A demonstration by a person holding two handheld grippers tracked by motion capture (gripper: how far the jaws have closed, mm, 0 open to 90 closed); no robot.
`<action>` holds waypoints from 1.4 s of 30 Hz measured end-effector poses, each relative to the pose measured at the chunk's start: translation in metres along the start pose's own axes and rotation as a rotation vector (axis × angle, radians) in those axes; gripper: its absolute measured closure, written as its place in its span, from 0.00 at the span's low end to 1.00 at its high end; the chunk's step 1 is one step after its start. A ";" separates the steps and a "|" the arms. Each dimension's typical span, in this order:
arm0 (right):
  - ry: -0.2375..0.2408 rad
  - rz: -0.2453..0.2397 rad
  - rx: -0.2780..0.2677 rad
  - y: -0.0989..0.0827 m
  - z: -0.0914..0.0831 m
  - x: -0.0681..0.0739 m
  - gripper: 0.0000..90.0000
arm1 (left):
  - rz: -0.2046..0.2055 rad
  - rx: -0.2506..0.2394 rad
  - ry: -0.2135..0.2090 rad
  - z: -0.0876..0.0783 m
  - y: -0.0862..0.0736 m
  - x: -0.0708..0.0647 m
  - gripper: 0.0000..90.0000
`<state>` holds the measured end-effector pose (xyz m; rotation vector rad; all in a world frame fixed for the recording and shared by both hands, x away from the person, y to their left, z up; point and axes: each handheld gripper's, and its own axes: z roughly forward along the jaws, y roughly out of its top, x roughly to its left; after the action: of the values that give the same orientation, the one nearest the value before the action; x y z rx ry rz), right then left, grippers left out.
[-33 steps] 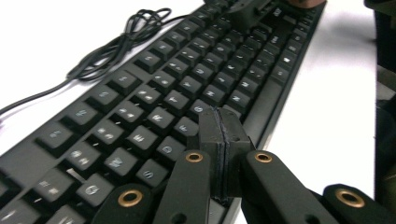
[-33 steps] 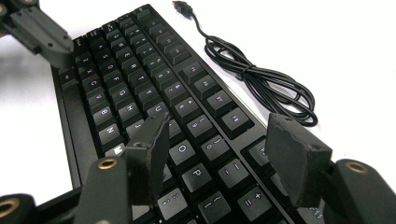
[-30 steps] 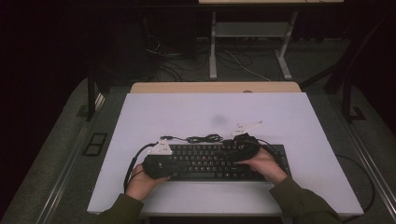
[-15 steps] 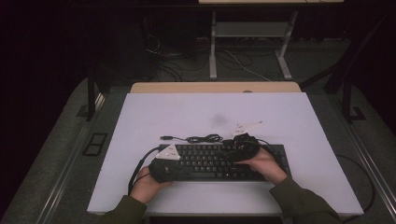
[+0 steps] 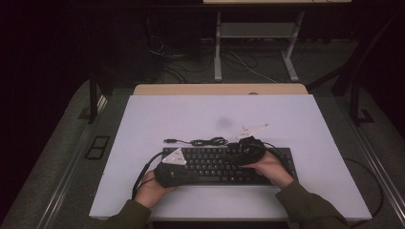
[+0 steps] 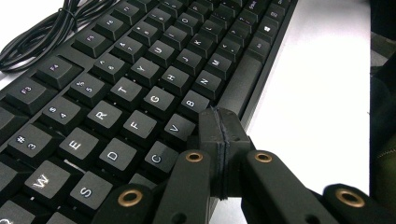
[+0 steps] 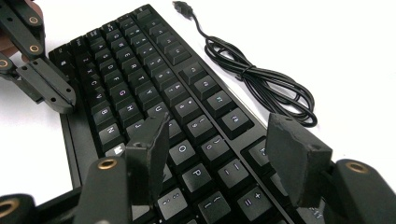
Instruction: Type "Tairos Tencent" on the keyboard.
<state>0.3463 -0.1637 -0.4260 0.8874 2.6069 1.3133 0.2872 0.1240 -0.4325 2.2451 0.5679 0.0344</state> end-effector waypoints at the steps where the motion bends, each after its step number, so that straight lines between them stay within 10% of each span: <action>1: 0.000 0.001 0.000 0.000 0.000 0.000 0.44 | 0.000 -0.001 0.000 0.000 0.000 0.000 0.99; 21: 0.000 0.002 -0.003 0.000 -0.001 0.000 0.44 | -0.027 -0.039 0.006 -0.005 0.001 0.004 0.93; 42: 0.000 0.005 -0.009 -0.001 -0.005 0.002 0.44 | -0.103 -0.140 0.066 -0.012 0.004 0.019 0.42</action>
<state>0.3429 -0.1671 -0.4230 0.8933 2.5982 1.3252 0.3029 0.1384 -0.4245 2.0821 0.6949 0.0930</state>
